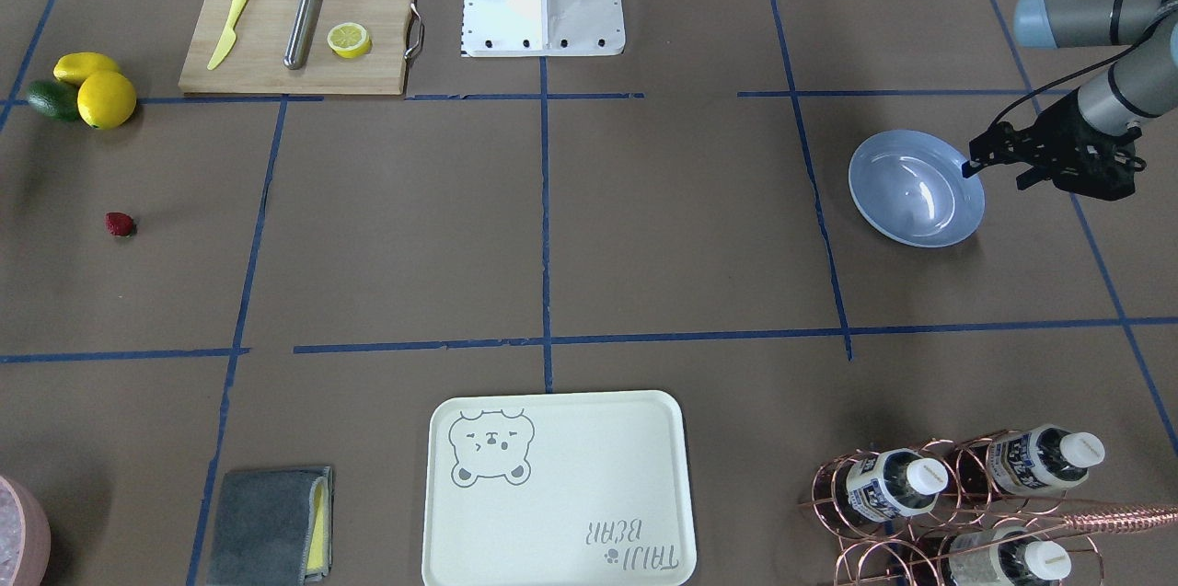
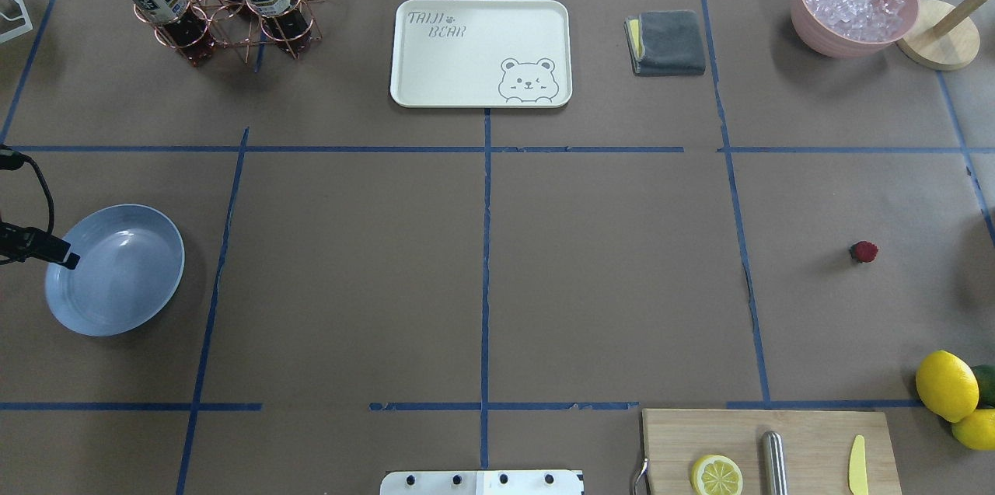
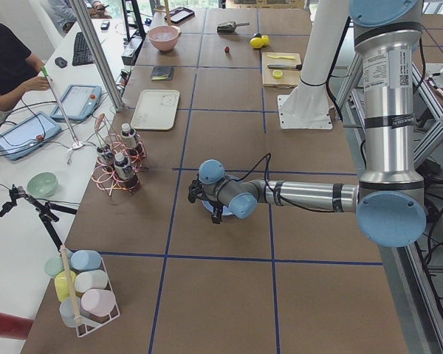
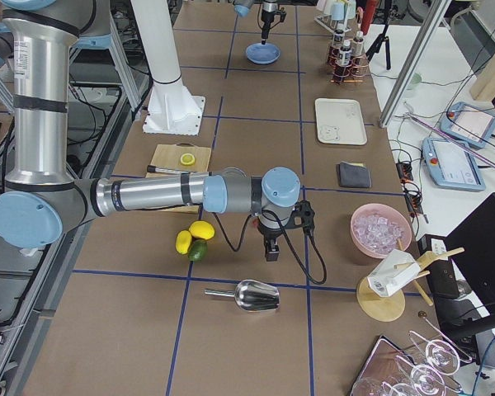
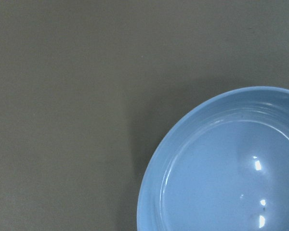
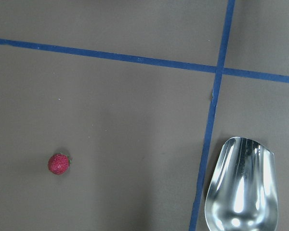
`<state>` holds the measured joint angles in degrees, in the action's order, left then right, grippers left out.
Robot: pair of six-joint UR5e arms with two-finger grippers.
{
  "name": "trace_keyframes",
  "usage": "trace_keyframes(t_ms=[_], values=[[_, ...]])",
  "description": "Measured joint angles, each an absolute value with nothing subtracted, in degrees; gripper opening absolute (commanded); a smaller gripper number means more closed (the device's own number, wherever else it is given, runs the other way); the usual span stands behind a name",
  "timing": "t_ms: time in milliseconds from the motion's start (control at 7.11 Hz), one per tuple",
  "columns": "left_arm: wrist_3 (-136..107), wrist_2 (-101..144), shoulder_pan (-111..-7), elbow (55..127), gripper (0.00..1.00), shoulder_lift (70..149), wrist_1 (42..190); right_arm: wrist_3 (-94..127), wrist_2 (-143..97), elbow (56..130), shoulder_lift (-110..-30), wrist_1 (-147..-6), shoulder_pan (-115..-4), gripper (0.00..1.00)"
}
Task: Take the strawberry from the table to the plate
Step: 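Reach the left gripper down and grasp the rim of the light-blue plate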
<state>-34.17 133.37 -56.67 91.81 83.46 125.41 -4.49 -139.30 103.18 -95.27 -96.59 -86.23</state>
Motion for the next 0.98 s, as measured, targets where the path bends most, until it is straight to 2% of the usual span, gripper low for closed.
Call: trace_keyframes(t_ms=[141, 422, 703, 984], values=[[-34.34, 132.99, -55.92, 91.03, 0.54, 83.62, 125.89, -4.48, -139.30, 103.18, -95.27, -96.59, -86.22, 1.00], [-34.29, 132.82, -55.36, 89.00, 0.00, 84.43, 126.17, -4.48, -139.31, 103.20, -95.25, -96.59, -86.19, 1.00], [-33.95, 132.99, -55.30, 88.38, 0.00, 85.24, 126.21, -4.48, -139.31, 103.42, -95.17, -96.53, -86.16, 1.00], [-33.98, 133.76, -55.35, 91.01, 0.00, 85.33, 126.25, -4.43, -139.36, 103.63, -95.06, -96.51, -86.17, 1.00]])
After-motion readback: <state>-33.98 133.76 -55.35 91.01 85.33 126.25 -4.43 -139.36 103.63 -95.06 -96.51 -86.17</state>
